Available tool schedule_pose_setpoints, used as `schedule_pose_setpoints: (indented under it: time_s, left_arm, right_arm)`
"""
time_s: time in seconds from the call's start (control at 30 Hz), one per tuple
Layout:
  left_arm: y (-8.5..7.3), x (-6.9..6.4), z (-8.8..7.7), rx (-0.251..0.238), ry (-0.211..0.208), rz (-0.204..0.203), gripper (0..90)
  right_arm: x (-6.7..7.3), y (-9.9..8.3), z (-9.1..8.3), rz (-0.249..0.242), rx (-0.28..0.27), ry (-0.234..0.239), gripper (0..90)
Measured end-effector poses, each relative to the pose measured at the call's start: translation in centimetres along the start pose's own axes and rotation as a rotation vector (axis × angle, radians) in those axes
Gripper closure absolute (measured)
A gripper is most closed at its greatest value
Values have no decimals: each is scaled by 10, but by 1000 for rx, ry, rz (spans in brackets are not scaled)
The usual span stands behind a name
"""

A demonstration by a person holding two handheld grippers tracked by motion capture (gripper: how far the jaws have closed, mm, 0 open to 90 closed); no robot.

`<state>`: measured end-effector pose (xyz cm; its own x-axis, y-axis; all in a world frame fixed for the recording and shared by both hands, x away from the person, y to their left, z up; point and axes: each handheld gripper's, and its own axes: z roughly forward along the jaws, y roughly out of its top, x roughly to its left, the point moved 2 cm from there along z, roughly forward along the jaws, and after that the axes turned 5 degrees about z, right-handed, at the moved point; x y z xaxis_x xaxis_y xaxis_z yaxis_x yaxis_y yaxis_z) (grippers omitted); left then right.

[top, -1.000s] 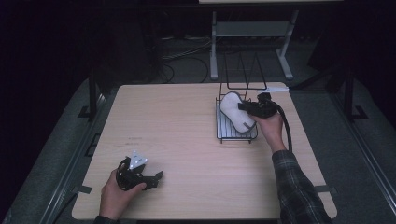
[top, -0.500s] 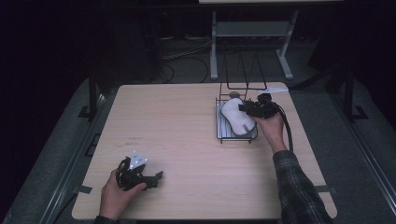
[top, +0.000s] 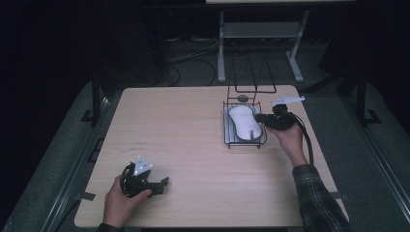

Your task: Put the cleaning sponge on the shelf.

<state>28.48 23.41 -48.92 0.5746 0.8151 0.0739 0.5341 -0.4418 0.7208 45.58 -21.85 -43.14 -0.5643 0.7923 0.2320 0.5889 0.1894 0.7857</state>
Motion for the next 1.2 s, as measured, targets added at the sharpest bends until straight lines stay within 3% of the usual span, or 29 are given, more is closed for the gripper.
schedule_pose_setpoints:
  time_s: [0.23,0.63,0.87,0.97,1.07,1.2]
  left_arm:
    - [0,0,0,0,0,0,126]
    - [0,0,0,1,0,1,126]
    - [0,0,0,0,1,1,126]
    - [0,0,0,0,1,0,126]
    - [0,0,0,1,0,1,126]
    - [0,0,0,0,0,1,126]
  right_arm:
    - [8,-19,2,-19,64,8,871]
    - [19,-19,4,-25,49,36,846]
    - [21,-21,-7,-20,37,47,687]
    - [20,-22,-12,-11,26,52,552]
    - [22,-25,-19,-10,21,34,435]
    - [25,-29,-29,-12,3,10,349]
